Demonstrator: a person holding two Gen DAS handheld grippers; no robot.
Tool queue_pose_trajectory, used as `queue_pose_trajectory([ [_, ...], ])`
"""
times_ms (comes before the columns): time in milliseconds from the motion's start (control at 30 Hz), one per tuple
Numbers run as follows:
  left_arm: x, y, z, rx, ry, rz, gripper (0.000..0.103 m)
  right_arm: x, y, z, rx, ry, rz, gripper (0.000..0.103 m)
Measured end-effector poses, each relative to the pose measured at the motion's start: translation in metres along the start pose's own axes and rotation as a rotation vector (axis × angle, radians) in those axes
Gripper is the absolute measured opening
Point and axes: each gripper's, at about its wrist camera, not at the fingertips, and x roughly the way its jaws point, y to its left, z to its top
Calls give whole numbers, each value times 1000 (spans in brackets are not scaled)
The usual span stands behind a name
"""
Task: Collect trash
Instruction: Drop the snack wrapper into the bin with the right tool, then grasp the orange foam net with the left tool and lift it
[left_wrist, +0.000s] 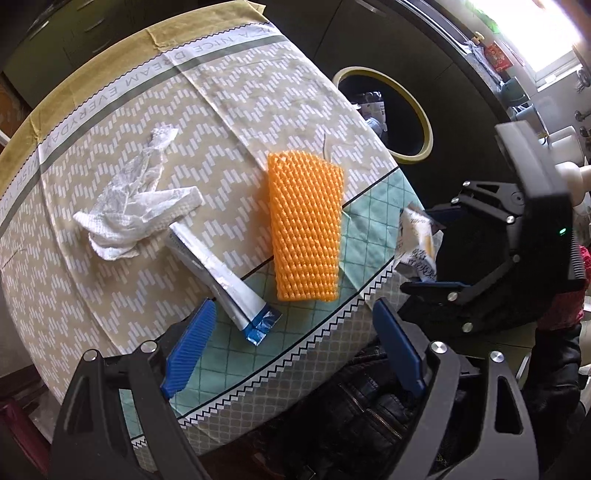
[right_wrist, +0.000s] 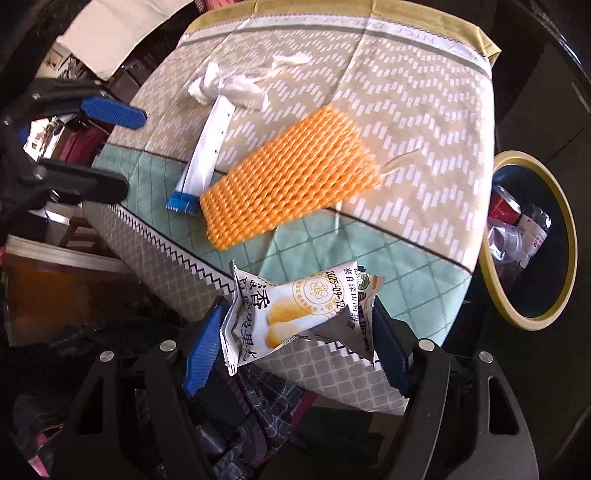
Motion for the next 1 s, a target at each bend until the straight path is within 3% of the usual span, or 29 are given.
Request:
queue_pose_trajectory([
  [133, 21, -11, 24, 20, 34, 8, 83, -38, -36, 12, 87, -91, -21, 74],
  [300, 55, -21, 48, 39, 99, 36, 87, -62, -124, 20, 269, -156, -113, 74],
  [433, 77, -24, 53, 41, 156, 73, 89, -51, -197, 24, 402, -143, -182, 74],
  [600, 92, -24, 53, 36, 201, 104, 89, -12, -256, 32, 482, -91, -235, 75],
  [800, 105, -28, 52, 37, 231, 116, 90, 13, -280, 39, 504, -91, -252, 85],
  [1000, 114, -31, 60, 41, 237, 125, 91, -11, -262, 20, 508, -162, -220, 85],
])
